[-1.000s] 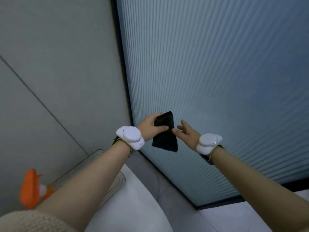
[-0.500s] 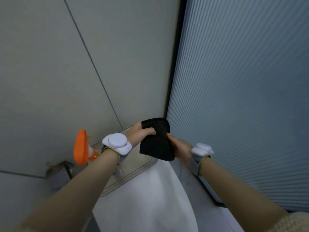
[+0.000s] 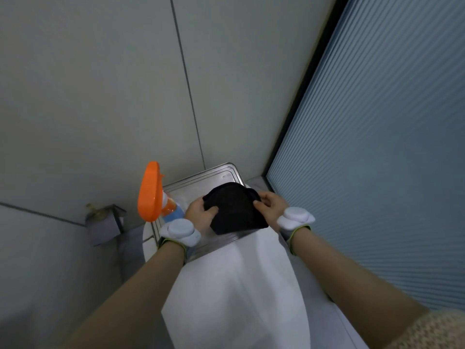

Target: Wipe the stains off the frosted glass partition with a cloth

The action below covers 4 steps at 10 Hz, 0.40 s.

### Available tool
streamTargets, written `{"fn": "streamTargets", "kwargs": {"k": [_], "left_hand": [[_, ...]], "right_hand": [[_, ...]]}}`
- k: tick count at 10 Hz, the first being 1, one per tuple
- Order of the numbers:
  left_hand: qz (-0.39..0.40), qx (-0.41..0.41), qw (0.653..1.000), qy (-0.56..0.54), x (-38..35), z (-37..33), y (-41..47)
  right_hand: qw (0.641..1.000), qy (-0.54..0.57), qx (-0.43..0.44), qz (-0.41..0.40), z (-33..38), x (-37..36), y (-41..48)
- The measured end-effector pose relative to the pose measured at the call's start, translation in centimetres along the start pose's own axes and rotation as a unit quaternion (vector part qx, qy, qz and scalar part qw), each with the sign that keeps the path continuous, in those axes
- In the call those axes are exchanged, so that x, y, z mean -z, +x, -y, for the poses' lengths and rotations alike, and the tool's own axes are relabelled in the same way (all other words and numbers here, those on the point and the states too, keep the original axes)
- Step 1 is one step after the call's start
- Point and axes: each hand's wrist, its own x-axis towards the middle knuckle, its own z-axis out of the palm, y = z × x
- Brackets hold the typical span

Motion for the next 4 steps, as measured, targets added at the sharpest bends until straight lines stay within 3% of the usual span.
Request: {"fn": "streamTargets", "kwargs": {"k": [2, 4], "left_hand": [[-0.013, 0.042, 0.999, 0.020, 0.4, 0.7, 0.4], [0.004, 0.017, 1.000, 0.015, 0.4, -1.0, -0.4]], "right_hand": [[1.000, -0.021, -0.010, 0.003, -0.3, -0.7, 0.3], [0.999, -0.010, -0.019, 0.027, 0.5, 0.3, -0.8]]}}
